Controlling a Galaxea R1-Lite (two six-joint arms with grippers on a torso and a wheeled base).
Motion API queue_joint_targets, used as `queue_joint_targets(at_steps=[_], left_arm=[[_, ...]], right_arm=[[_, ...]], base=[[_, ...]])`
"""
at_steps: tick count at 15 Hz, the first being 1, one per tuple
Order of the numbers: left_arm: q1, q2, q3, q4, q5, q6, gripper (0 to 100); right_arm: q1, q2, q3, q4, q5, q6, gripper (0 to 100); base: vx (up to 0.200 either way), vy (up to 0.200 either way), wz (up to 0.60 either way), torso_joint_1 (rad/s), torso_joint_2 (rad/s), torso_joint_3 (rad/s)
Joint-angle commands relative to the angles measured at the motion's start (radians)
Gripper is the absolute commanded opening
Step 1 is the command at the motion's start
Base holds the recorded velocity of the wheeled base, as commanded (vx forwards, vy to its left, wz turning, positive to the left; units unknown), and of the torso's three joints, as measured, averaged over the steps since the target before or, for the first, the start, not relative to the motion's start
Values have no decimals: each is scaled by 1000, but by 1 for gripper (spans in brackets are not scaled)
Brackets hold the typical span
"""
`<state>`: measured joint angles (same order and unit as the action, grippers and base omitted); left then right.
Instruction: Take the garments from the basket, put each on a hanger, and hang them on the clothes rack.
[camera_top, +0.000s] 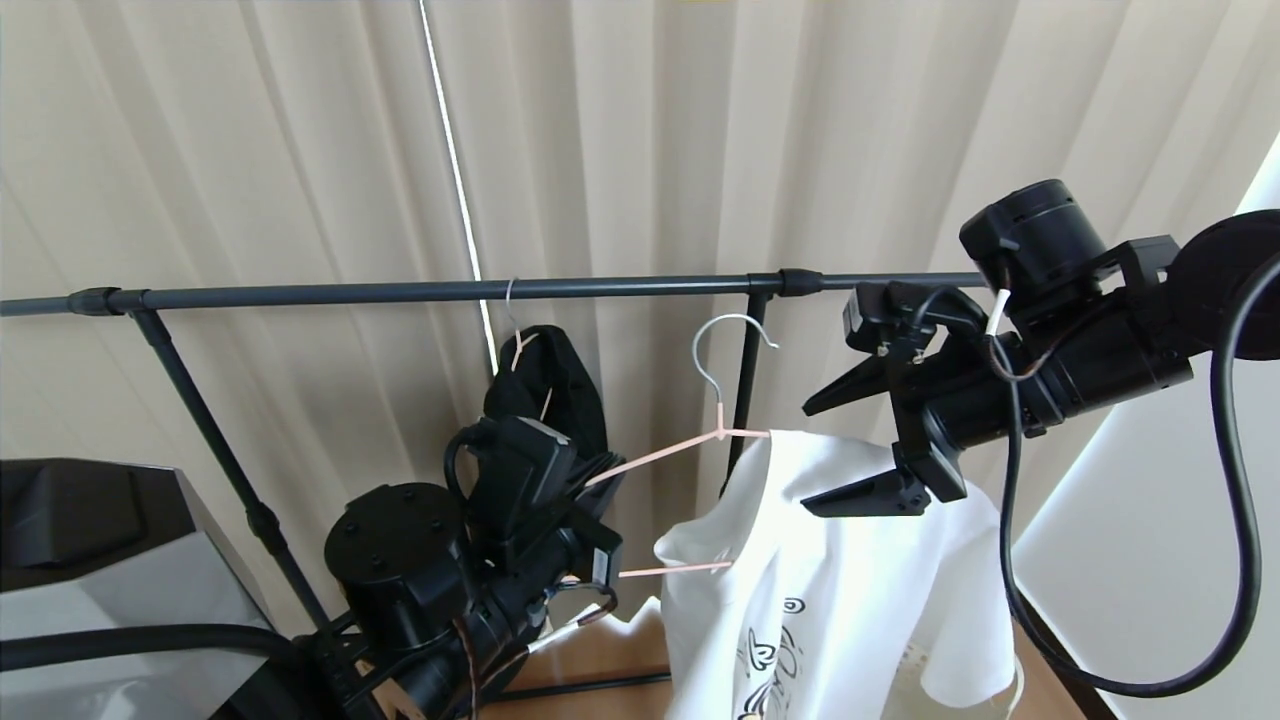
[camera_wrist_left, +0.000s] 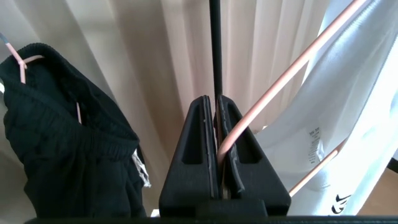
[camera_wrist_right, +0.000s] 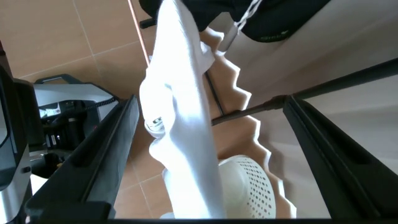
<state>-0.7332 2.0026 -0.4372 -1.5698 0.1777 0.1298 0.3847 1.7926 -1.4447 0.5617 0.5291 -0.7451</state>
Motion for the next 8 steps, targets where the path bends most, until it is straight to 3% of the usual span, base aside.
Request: queue_joint_targets(at_steps=[1, 8], left_arm=[[-6, 8, -1, -1, 0, 1, 0], [-43, -8, 9, -1, 0, 5, 0]], right_arm=[[19, -1, -6, 0, 0, -2, 100], [53, 10, -29, 0, -1, -5, 100]], base=[[0, 0, 0, 0, 0, 0], [0, 0, 0, 0, 0, 0]])
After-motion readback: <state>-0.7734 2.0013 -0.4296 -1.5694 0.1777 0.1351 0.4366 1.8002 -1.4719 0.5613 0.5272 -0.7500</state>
